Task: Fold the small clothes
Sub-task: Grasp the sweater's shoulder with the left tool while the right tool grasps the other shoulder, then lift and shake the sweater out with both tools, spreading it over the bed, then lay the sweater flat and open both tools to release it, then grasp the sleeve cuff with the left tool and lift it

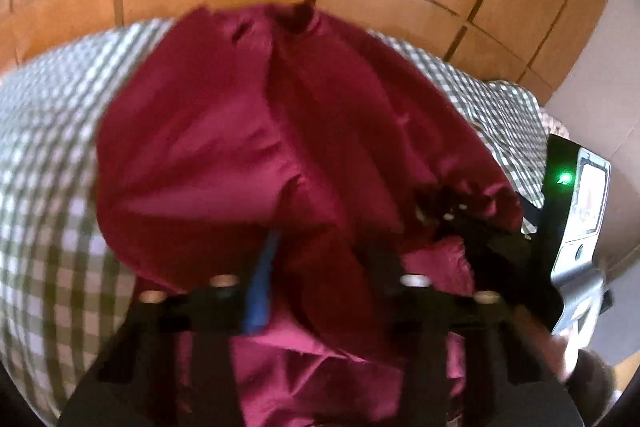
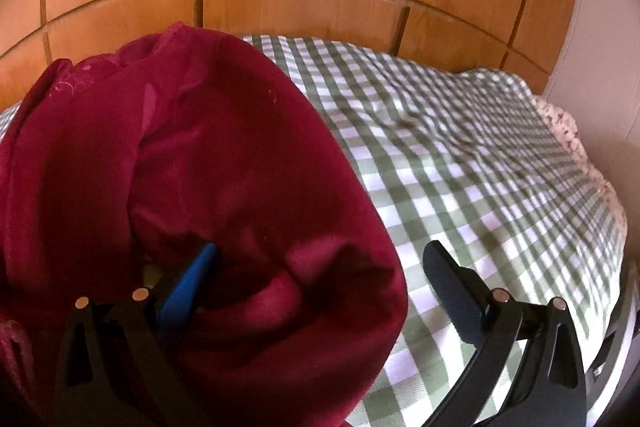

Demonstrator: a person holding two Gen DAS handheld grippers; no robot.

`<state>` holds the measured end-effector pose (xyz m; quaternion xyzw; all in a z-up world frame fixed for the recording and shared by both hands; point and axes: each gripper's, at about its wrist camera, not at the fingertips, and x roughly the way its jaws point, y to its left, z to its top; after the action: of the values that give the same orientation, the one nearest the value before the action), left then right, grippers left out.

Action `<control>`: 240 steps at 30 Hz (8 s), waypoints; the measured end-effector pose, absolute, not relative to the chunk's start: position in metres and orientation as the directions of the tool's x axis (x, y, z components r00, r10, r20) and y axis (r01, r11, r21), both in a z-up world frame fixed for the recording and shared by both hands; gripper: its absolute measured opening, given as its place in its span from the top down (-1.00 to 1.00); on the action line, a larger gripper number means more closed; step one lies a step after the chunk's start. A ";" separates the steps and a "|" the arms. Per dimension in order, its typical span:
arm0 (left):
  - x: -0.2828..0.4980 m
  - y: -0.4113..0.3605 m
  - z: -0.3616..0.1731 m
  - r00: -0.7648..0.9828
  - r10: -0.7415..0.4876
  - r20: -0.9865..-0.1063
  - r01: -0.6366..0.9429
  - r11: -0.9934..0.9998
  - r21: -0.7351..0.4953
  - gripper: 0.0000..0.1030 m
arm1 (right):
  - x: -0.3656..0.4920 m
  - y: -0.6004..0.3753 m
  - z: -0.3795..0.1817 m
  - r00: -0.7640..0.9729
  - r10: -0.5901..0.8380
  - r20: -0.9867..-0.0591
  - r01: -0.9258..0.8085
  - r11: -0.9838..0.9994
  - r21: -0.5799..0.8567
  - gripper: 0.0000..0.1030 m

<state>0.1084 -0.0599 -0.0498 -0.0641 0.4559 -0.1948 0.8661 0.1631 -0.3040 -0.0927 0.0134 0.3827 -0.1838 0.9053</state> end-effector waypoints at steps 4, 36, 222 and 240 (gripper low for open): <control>0.108 -0.029 -0.043 0.498 -0.447 -0.744 0.250 0.895 -0.370 0.74 | 0.160 -0.315 -0.099 0.642 -0.263 -0.721 0.337 0.941 -0.043 -0.97; 0.231 0.313 -0.019 0.605 0.380 -0.699 -0.408 0.903 0.137 0.93 | 0.161 -0.317 -0.102 0.639 -0.233 -0.733 0.340 0.941 -0.003 -0.97; 0.137 0.278 -0.070 0.694 -0.012 -0.720 -0.456 0.767 -0.453 -0.59 | 0.186 -0.318 -0.079 0.669 0.028 -0.742 0.012 0.999 0.048 -0.68; 0.143 0.390 -0.077 0.724 0.084 -0.685 -0.609 0.542 -0.578 -0.21 | 0.184 -0.315 -0.084 0.677 0.010 -0.736 0.015 0.999 0.028 -0.71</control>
<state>0.1433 0.3904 -0.0767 -0.4295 0.3060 0.2105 0.8232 0.1842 -0.3152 -0.0835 0.0158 0.4021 -0.0013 0.9154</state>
